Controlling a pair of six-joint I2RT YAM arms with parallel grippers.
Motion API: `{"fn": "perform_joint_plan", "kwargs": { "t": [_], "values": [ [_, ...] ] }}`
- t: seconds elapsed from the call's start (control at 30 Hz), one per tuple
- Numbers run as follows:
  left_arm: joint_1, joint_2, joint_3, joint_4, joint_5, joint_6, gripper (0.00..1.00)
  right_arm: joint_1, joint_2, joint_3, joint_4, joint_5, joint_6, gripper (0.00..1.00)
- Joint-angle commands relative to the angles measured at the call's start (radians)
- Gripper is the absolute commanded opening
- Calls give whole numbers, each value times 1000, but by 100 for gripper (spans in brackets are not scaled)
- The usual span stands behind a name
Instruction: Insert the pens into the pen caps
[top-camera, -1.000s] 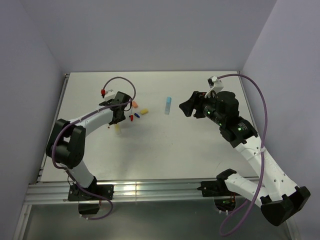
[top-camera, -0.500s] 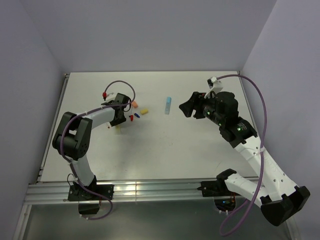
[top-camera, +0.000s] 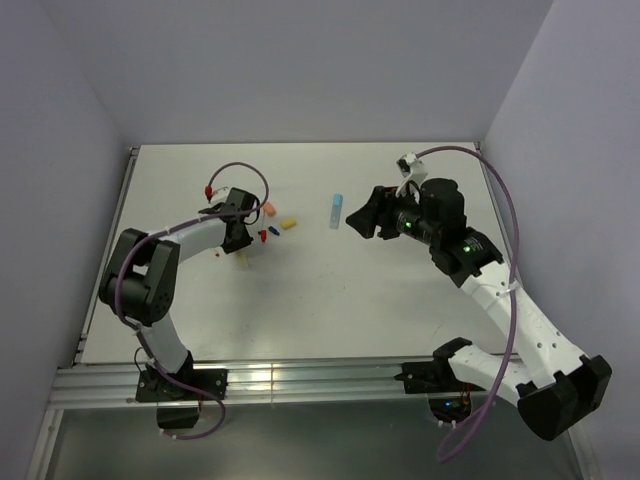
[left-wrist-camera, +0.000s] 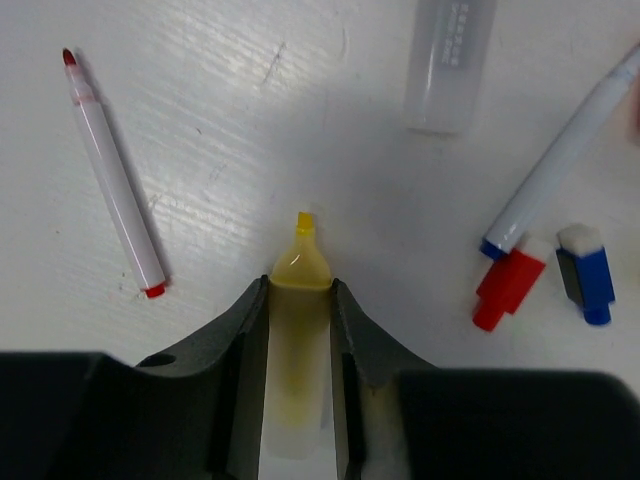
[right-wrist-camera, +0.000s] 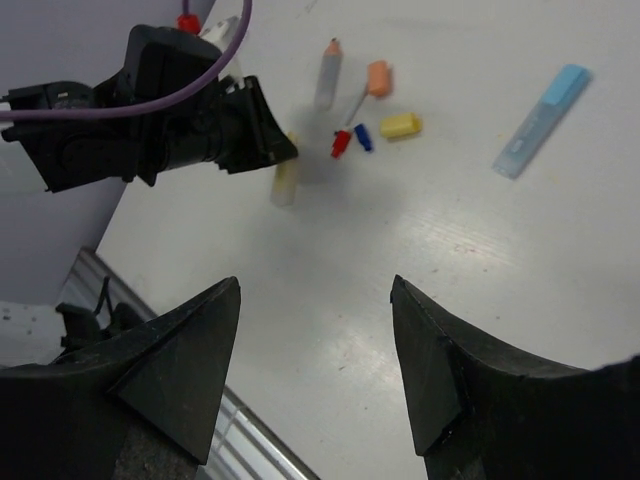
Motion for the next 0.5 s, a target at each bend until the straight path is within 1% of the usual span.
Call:
{"fn": "perform_joint_plan", "kwargs": {
  "t": [0.0,0.1,0.13,0.2,0.37,0.47],
  "values": [
    [-11,-131,-15,-24,82,0,0,9,50,-17,119,-199,23,69],
    [-40,-225,6,-60,85,-17,0,32,93,-111,262,-223,70,68],
    [-52,-242,23,-71,81,-23,0,41,105,-126,335,-213,79,68],
    [-101,-282,44,-94,67,-46,0,73,148,-160,397,-192,106,66],
    [-230,-313,126,-152,6,-95,0,140,232,-188,596,-144,179,65],
    [-277,-321,149,-142,4,-129,0,171,288,-186,664,-120,204,65]
  ]
}}
